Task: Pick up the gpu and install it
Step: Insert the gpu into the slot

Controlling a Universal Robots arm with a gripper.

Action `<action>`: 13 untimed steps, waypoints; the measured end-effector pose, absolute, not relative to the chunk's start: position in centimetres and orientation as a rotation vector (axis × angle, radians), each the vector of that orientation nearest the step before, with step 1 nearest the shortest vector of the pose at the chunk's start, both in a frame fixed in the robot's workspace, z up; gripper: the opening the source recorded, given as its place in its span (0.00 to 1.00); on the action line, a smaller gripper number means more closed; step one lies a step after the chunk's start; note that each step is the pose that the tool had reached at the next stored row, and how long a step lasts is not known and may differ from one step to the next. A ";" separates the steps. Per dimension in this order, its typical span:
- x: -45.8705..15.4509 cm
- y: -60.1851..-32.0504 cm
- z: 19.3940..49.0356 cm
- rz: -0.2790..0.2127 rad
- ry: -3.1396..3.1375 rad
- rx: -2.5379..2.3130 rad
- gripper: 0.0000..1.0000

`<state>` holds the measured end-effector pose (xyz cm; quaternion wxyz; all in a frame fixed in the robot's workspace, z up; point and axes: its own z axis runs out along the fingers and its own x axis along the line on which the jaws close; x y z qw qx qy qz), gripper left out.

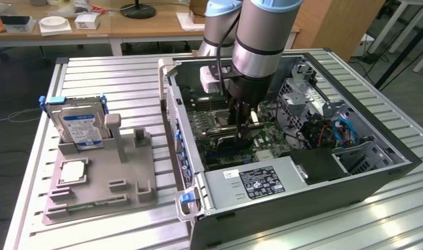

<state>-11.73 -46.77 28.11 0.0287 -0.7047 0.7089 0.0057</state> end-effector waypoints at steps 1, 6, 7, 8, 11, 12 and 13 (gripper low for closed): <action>-11.7 -46.8 28.1 0.018 2.187 -2.174 0.57; -11.7 -46.8 28.1 0.018 2.187 -2.174 0.33; -11.7 -46.8 28.1 0.018 2.187 -2.174 0.27; -11.7 -46.8 28.1 0.018 2.187 -2.174 0.27; -11.7 -46.8 28.1 0.018 2.187 -2.174 0.16; -11.7 -46.8 28.1 0.018 2.187 -2.174 0.11; -11.7 -46.8 28.1 0.018 2.187 -2.174 0.11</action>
